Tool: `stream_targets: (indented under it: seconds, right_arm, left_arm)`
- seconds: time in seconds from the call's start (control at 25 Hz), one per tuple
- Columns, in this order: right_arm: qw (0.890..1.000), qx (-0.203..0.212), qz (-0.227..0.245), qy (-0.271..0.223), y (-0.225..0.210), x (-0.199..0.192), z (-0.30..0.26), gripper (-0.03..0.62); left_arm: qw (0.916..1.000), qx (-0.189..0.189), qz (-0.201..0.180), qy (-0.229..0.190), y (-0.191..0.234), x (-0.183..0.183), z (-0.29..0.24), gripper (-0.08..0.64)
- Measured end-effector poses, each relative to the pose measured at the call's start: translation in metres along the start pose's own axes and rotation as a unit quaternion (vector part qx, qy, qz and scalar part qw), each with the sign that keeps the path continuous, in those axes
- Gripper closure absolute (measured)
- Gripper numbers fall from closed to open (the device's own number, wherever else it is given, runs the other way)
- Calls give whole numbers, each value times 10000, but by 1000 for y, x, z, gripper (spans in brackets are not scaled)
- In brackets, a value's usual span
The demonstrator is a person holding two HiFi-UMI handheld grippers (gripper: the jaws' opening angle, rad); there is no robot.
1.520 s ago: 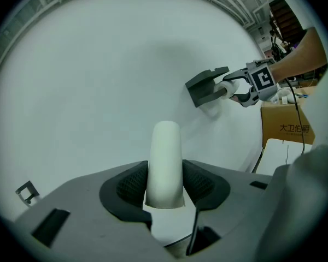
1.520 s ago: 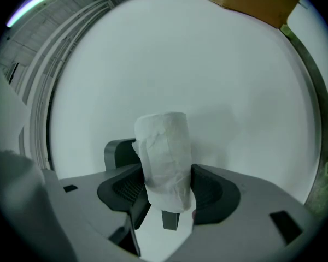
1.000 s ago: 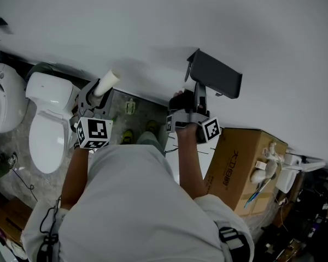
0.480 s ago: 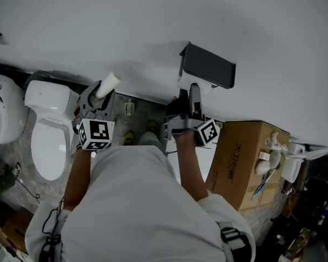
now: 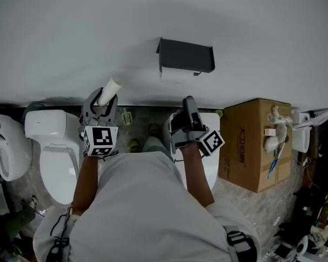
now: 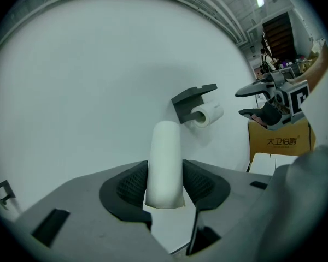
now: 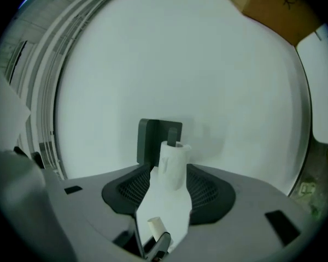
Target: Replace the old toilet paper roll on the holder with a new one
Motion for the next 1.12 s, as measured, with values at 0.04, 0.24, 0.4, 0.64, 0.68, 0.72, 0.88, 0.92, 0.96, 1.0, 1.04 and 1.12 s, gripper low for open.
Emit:
stream_targets:
  seconds: [0.04,0.24,0.4,0.64,0.68,0.72,0.88,0.92,0.96,1.0,1.04,1.12]
  right_arm:
    - [9998,3,166,-49,4,5,4,404]
    - [9914,-456,1187,-314,24,25,31,529]
    - [9685,-831,2318,-367,38,36,45,600]
    - [9146,-1330,3819,-73,50,33,54,600]
    - [9035,-1393,4053,-21,51,31,54,598]
    - [8914,-1455,4292,22,52,30,54,597]
    - [8288,-1731,5319,175,59,21,54,595]
    - [8198,-1757,5447,208,60,19,53,591]
    - [8160,-1762,5500,233,61,18,52,589]
    - [8140,-1760,5530,251,61,18,51,589]
    - [8117,-1754,5565,264,61,17,50,589]
    - [8110,-1700,5593,258,59,17,49,589]
  left_arm:
    - [10000,-45,25,-65,-1,3,-3,351]
    - [9987,-218,274,-382,-5,21,-9,351]
    - [9956,-361,638,-590,-5,31,-12,351]
    - [9886,-535,1101,-871,-5,47,-8,351]
    - [9884,-543,1095,-907,-5,49,-8,351]
    - [9881,-545,1087,-938,-4,50,-7,351]
    - [9869,-531,1145,-1001,-2,50,-2,351]
    - [9864,-524,1180,-1021,-1,50,0,351]
    - [9859,-512,1203,-1044,1,51,1,351]
    - [9857,-495,1209,-1066,2,52,2,351]
    - [9857,-474,1199,-1086,4,52,4,351]
    - [9855,-431,1187,-1133,6,51,7,351]
Point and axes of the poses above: the fingertips, and each gripper's own axes: z backward along the fingers, y to its left, x out of its top, the point moved 7 cm from there along z, backward along the fingers, and after that the axes turned 3 degrees about -z, right-handed, at the moved point
